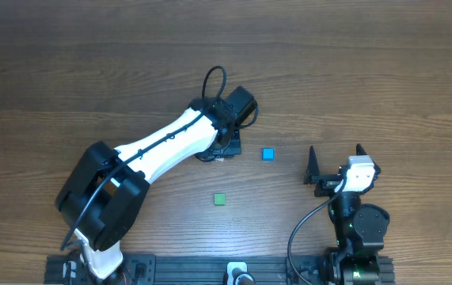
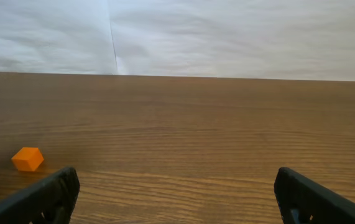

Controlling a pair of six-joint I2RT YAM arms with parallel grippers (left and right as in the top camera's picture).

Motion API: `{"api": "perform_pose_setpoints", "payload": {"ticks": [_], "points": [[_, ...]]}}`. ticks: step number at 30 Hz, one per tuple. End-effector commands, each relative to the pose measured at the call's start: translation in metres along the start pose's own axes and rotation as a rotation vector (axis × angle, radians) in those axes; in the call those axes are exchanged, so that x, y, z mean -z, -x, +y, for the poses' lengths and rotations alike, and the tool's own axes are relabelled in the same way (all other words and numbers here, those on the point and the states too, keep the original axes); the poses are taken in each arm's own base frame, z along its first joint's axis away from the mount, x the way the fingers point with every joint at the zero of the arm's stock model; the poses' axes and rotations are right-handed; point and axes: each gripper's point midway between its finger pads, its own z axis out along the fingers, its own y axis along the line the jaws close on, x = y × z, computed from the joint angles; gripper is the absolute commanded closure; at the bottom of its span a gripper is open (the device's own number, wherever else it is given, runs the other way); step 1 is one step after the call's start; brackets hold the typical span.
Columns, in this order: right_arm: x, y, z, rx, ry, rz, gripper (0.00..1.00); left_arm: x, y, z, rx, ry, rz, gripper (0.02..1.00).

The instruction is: Stack Cubes

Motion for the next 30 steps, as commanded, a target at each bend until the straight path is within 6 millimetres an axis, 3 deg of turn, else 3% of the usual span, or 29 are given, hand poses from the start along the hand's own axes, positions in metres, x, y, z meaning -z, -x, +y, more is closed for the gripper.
{"api": "perform_pose_setpoints", "payload": {"ticks": [1,14,26,30], "points": [[0.0,-0.0013,-0.0014,0.0,-0.005,-0.003,0.007,-0.0036,0.0011,-0.0059,0.008,-0.004,0.005,0.888],[0.0,-0.0012,-0.0014,0.001,-0.005,-0.003,0.009,-0.0036,0.0013,-0.0056,0.003,0.006,-0.005,0.711],[0.0,-0.0013,-0.0014,0.001,-0.005,-0.003,0.007,-0.0035,0.0015,-0.0053,0.002,0.009,-0.008,0.656],[0.0,-0.0013,-0.0014,0.001,-0.005,-0.003,0.009,-0.0035,0.0016,-0.0054,0.002,0.009,-0.008,0.546]]}}
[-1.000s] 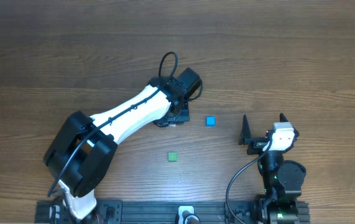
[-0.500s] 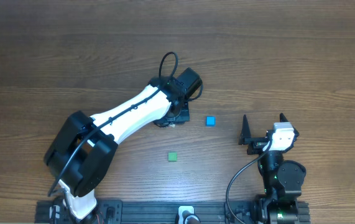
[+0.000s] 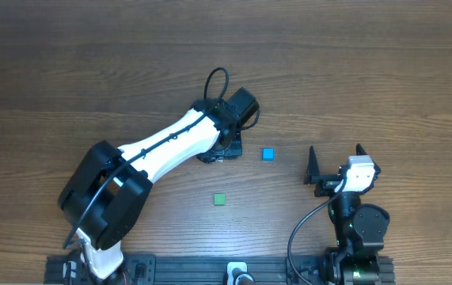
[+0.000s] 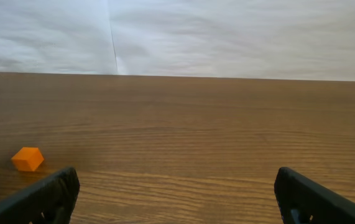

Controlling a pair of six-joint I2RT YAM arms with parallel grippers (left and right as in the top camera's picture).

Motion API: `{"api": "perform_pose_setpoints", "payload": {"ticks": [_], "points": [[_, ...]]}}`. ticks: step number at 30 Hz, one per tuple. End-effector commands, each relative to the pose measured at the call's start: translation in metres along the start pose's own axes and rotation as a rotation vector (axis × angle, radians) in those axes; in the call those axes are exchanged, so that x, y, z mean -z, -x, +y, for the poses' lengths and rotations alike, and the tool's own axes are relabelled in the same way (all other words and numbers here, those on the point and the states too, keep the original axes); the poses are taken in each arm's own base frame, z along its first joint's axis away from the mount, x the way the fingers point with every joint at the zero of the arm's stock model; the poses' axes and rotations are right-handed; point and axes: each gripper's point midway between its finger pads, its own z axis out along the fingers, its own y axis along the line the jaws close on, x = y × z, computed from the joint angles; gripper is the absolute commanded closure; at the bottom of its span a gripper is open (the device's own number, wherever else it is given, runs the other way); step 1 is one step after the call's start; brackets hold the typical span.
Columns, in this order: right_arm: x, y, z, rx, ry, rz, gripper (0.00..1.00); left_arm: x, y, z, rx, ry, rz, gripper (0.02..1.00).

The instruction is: Stack Cubes

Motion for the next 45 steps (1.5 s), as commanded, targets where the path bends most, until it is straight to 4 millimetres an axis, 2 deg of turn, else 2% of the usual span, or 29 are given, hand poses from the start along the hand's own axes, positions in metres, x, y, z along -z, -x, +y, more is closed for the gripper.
{"api": "perform_pose_setpoints", "payload": {"ticks": [1,5,9,16,19,22,25,31,45], "points": [[0.0,-0.001,-0.001,0.001,-0.005,-0.003,0.007,0.0,0.004,-0.004,0.011,0.002,-0.014,0.509],[0.0,-0.001,-0.001,0.001,-0.005,-0.003,0.009,0.002,0.006,-0.004,0.013,0.003,-0.018,0.461],[0.0,-0.001,-0.001,0.001,-0.005,-0.003,0.007,0.018,0.019,-0.007,0.019,0.01,-0.049,0.446],[0.0,-0.001,-0.001,0.001,-0.005,-0.003,0.009,0.069,0.074,-0.021,0.068,-0.048,-0.163,0.417],[0.0,-0.001,-0.001,0.001,-0.005,-0.003,0.007,0.075,0.099,-0.018,0.085,-0.051,-0.179,0.43],[0.0,-0.001,-0.001,0.001,-0.005,-0.003,0.007,0.069,0.119,-0.018,0.072,-0.045,-0.186,0.441],[0.0,-0.001,-0.001,0.001,-0.005,-0.003,0.007,0.055,0.129,-0.017,0.075,-0.031,-0.176,0.443],[0.0,-0.001,-0.001,0.001,-0.005,-0.003,0.009,0.024,0.128,-0.008,0.06,0.018,-0.124,0.467],[0.0,-0.001,-0.001,0.001,-0.005,-0.003,0.009,-0.01,0.126,-0.007,0.031,0.05,-0.084,0.498]]}}
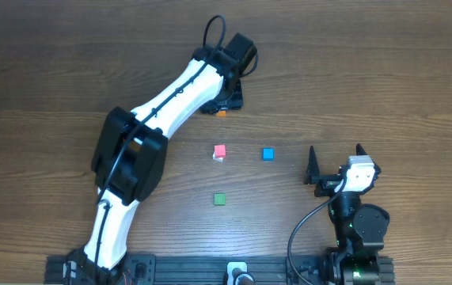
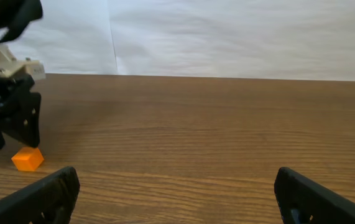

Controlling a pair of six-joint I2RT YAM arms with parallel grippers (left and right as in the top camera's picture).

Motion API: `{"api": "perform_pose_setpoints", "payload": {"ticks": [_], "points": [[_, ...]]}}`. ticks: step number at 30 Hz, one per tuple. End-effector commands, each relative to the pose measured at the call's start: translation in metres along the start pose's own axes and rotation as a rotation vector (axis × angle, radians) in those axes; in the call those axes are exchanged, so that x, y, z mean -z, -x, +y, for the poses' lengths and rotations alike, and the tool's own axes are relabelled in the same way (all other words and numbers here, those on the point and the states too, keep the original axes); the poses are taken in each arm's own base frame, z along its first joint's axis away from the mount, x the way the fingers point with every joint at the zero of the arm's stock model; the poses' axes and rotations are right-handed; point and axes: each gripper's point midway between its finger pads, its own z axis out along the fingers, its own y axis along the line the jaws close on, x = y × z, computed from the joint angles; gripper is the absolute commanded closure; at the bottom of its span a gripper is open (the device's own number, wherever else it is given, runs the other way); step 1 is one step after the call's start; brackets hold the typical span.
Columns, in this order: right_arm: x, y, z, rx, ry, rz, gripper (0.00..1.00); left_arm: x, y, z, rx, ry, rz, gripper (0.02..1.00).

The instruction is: Stack Cubes

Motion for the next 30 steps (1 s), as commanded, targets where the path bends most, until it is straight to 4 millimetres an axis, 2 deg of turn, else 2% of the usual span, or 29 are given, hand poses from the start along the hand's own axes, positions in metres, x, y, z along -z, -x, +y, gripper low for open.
{"api": "perform_pose_setpoints", "payload": {"ticks": [1,9,17,30], "points": [[0.0,-0.001,-0.001,0.001,-0.005,-0.003,0.009,-0.012,0.006,0.001,-0.02,0.013,-0.004,0.498],[0.0,-0.001,-0.001,0.001,-0.005,-0.003,0.007,-0.028,0.004,0.0,-0.022,0.022,0.008,0.518],[0.0,-0.001,-0.001,0.001,-0.005,-0.003,0.009,-0.031,0.003,0.001,-0.022,0.027,0.013,0.568],[0.0,-0.001,-0.001,0.0,-0.005,-0.003,0.009,-0.031,0.004,0.002,-0.015,0.023,0.018,0.836]]}}
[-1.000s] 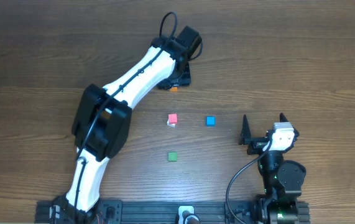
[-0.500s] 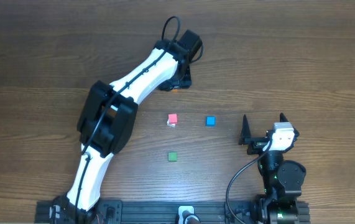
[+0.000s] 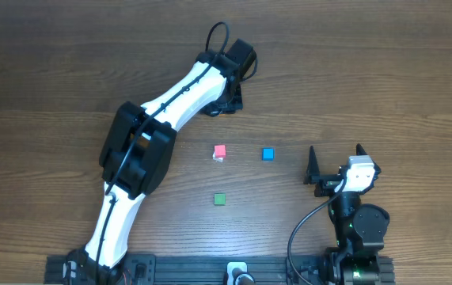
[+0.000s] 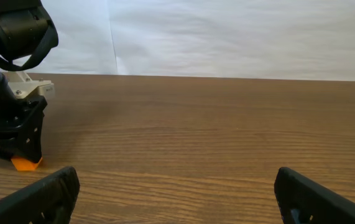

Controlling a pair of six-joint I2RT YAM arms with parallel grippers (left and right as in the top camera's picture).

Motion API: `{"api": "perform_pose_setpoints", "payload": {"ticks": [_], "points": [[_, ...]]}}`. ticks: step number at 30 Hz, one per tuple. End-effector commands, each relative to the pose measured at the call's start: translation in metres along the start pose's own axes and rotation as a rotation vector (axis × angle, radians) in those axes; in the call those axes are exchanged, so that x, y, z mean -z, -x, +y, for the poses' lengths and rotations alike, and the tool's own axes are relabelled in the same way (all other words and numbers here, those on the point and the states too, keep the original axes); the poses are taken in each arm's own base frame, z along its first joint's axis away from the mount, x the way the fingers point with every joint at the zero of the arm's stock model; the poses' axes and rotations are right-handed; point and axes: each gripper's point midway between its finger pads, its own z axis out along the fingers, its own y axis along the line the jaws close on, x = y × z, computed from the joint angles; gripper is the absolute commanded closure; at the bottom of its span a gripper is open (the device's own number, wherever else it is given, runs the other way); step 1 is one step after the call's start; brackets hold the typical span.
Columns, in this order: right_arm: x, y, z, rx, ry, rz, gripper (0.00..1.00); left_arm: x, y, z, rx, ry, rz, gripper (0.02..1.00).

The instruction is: Stack Cubes

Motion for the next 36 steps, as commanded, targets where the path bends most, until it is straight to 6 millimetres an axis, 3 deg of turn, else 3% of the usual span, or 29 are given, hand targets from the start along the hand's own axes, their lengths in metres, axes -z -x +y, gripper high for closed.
{"api": "perform_pose_setpoints", "payload": {"ticks": [1,4,7,13,17,21,24,27,36], "points": [[0.0,-0.001,-0.001,0.001,-0.005,-0.003,0.009,-0.002,0.006,0.001,-0.002,0.001,-0.008,0.851],[0.0,-0.001,-0.001,0.001,-0.005,-0.003,0.007,0.001,0.007,0.0,-0.001,-0.007,-0.011,0.895],[0.0,-0.001,-0.001,0.001,-0.005,-0.003,0.009,0.017,0.009,-0.002,0.0,-0.027,-0.03,0.928],[0.0,-0.001,-0.001,0.001,-0.005,-0.003,0.007,0.082,0.006,-0.004,-0.007,-0.081,-0.089,0.978],[0.0,-0.001,-0.001,0.001,-0.005,-0.003,0.007,0.125,-0.012,-0.001,-0.001,-0.097,-0.096,0.978],[0.0,-0.001,-0.001,0.001,-0.005,-0.003,0.009,0.151,-0.042,-0.001,-0.002,-0.088,-0.069,0.978],[0.0,-0.001,-0.001,0.001,-0.005,-0.003,0.009,0.157,-0.059,-0.01,-0.027,-0.084,-0.064,0.978],[0.0,-0.001,-0.001,0.0,-0.005,-0.003,0.007,0.152,-0.072,-0.015,-0.022,-0.071,-0.054,0.98],[0.0,-0.001,-0.001,0.001,-0.005,-0.003,0.009,0.128,-0.102,-0.002,0.015,-0.061,-0.03,0.98]]}}
